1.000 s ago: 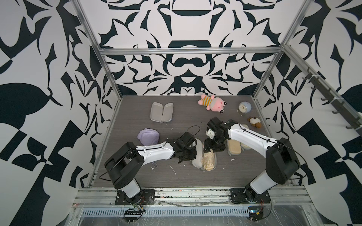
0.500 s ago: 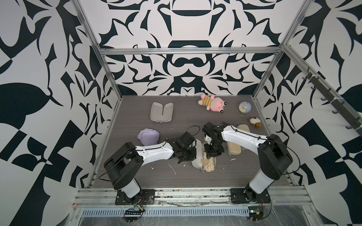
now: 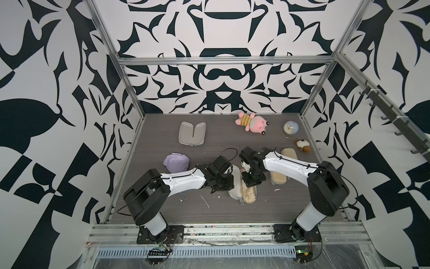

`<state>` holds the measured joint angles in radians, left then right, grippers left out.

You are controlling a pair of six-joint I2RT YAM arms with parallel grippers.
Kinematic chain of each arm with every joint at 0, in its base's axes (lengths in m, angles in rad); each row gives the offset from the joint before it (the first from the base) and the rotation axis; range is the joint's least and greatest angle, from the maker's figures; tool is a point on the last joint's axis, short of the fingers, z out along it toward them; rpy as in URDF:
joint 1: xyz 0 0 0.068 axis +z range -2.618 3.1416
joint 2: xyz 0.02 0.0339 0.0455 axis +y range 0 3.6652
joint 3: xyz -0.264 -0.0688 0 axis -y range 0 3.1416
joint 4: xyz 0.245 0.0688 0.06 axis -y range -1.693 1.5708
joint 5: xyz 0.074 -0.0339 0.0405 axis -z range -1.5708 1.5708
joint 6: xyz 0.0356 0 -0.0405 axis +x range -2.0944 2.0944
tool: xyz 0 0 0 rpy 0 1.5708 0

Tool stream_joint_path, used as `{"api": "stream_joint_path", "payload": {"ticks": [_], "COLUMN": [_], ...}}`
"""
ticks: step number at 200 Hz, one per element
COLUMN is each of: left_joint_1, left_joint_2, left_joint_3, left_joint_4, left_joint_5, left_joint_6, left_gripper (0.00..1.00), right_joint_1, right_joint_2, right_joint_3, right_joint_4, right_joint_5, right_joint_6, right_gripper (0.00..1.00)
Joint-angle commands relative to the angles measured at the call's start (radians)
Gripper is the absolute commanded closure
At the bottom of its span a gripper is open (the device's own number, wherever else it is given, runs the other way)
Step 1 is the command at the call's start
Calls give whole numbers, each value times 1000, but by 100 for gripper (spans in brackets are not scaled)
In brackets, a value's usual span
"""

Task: Put umbrellas into zippered umbrella sleeves
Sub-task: Close the umbrella sleeve at the center of the board.

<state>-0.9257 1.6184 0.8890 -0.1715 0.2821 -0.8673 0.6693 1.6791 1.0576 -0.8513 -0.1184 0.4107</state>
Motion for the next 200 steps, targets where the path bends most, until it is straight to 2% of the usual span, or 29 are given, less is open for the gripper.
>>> {"api": "stream_joint_path", "payload": {"ticks": [1, 17, 31, 42, 71, 98, 112, 134, 140, 148, 158, 178, 200], "left_joint_1": [25, 60, 80, 83, 83, 87, 87, 85, 85, 85, 85, 82, 79], "left_joint_2": [-53, -66, -70, -68, -73, -96, -107, -86, -69, -44, -11, 42, 90], "left_joint_3": [-51, -132, -178, -182, -200, -207, -205, -199, -199, -199, -195, -179, -142], "left_joint_4": [116, 282, 402, 428, 504, 527, 526, 564, 590, 620, 660, 739, 740], "left_joint_5": [148, 210, 244, 253, 262, 254, 249, 252, 259, 269, 281, 305, 312], "left_joint_6": [-54, -155, -214, -227, -258, -269, -273, -288, -300, -314, -333, -367, -363], "left_gripper": [77, 57, 48, 45, 40, 28, 26, 27, 28, 30, 37, 49, 62], "right_joint_1": [5, -1, -30, -66, -174, -303, -367, -409, -426, -451, -459, -456, -452], "right_joint_2": [99, 61, 19, -21, -126, -222, -262, -352, -372, -395, -414, -420, -421], "right_joint_3": [-107, -87, -67, -62, -62, -116, -159, -218, -236, -258, -287, -327, -349], "right_joint_4": [191, 164, 139, 130, 102, 86, 95, 188, 216, 252, 286, 306, 313], "right_joint_5": [72, 3, -84, -161, -332, -450, -493, -546, -573, -615, -637, -640, -605], "right_joint_6": [-10, -21, -29, -34, -49, -83, -98, -46, -29, -9, 11, 42, 39], "right_gripper": [77, 63, 52, 45, 37, 29, 27, 5, 2, 1, 1, 1, 1]}}
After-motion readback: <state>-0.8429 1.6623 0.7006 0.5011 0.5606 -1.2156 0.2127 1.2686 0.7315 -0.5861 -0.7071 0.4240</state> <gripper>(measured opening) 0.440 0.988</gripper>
